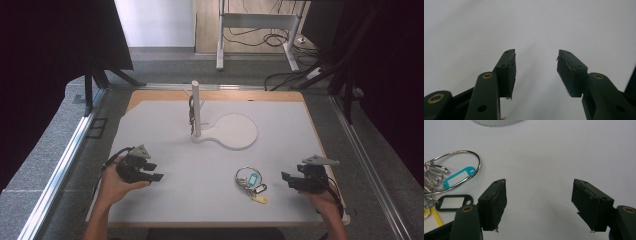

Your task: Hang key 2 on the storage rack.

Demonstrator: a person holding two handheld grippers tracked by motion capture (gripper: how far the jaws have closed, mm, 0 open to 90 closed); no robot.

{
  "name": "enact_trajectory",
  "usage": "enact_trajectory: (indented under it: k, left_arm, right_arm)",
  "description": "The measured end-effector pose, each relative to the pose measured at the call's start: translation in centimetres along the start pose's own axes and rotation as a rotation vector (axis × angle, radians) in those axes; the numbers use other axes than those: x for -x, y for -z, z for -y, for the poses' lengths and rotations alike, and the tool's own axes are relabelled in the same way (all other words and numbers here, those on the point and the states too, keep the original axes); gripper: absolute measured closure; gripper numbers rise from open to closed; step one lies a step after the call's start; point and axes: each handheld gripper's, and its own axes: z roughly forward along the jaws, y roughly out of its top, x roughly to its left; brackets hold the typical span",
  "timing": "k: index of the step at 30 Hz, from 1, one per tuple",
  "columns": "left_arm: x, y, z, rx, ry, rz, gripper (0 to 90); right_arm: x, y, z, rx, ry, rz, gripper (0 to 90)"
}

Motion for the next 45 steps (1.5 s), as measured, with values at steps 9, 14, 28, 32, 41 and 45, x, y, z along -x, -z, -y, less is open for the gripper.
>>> enact_trajectory:
  k: [9, 14, 28, 32, 41, 45]
  left_arm:
    - [0.1, -0.1, -0.1, 0.011, -0.002, 0.042, 48.9]
    - [0.4, -0.1, -0.1, 0.017, -0.002, 0.043, 48.7]
    - [1.1, 0.3, 0.2, 0.034, 0.003, 0.064, 48.2]
    - [1.3, 0.2, 0.4, 0.024, 0.003, 0.057, 48.1]
    - [1.4, 0.2, 0.5, 0.029, 0.002, 0.058, 48.1]
    - [1.5, 0.0, 0.4, 0.021, 0.0, 0.059, 48.2]
  right_arm:
    - [-0.8, 0.6, -2.0, -0.059, 0.058, -0.029, 32.7]
    - [-1.2, 1.1, -3.8, -0.096, 0.088, -0.052, 34.5]
    - [-3.4, -0.4, -8.4, -0.312, 0.162, -0.122, 51.8]
    - [-4.1, -1.2, -9.1, -0.369, 0.202, -0.126, 54.2]
    - [-5.1, -2.5, -9.7, -0.45, 0.237, -0.141, 55.5]
    - [-5.7, -3.4, -9.9, -0.47, 0.254, -0.149, 56.3]
